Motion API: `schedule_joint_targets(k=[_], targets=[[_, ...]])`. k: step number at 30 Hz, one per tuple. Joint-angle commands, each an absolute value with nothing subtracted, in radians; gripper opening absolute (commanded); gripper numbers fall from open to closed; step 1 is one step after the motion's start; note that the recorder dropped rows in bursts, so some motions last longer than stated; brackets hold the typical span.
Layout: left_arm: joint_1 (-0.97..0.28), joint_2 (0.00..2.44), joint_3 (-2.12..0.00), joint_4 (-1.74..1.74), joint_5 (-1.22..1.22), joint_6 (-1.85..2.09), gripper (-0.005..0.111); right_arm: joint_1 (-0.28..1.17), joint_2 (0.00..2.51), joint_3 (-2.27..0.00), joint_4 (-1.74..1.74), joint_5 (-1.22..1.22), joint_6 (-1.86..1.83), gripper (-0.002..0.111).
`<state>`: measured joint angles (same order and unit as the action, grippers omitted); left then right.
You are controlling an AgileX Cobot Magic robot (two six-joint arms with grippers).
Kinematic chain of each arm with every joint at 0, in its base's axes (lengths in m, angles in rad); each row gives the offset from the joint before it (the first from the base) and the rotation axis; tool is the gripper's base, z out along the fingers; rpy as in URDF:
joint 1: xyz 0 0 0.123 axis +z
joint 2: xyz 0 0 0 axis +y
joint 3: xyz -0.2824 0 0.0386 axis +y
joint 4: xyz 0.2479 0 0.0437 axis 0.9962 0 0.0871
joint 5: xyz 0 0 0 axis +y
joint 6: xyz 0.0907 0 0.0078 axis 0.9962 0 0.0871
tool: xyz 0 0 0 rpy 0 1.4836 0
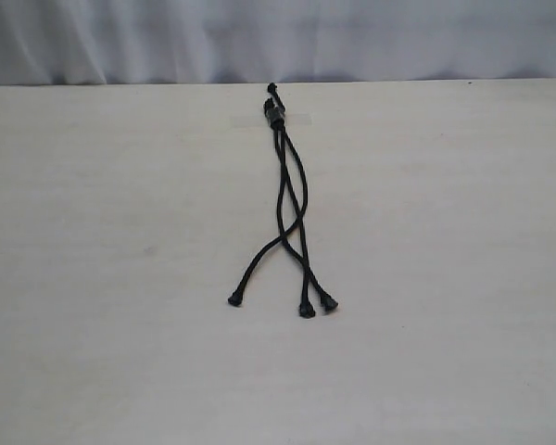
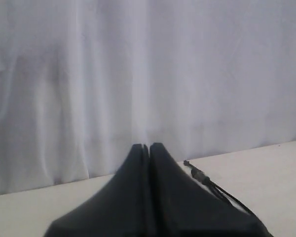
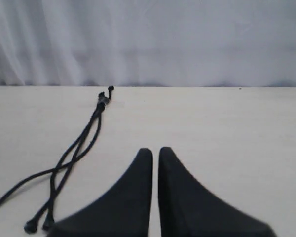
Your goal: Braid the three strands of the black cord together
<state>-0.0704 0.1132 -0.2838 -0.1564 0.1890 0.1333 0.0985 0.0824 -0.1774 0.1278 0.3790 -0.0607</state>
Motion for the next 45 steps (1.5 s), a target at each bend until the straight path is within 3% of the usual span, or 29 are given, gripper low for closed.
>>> schedule_joint_targets(k=[1,7,13,31,39,45], targets=[[-0.07,0.001,-0.133,-0.076,0.14,0.13,0.0,0.096,0.0,-0.054,0.087,0.371,-0.058,0.004],[-0.069,0.0,0.0,-0.054,0.146,0.13,0.0,0.096,0.0,0.0,0.086,0.345,-0.06,0.004],[-0.069,0.0,0.0,-0.065,0.314,0.13,0.0,0.096,0.0,0.0,0.086,0.345,-0.06,0.004],[-0.065,0.0,0.0,-0.061,0.314,0.13,0.0,0.096,0.0,0.0,0.093,0.345,-0.06,0.004],[0.104,0.0,0.0,-0.063,0.314,0.13,0.0,0.096,0.0,0.0,0.093,0.345,-0.06,0.004],[0.114,0.0,0.0,-0.061,0.314,0.13,0.0,0.096,0.0,0.0,0.093,0.345,-0.06,0.004]])
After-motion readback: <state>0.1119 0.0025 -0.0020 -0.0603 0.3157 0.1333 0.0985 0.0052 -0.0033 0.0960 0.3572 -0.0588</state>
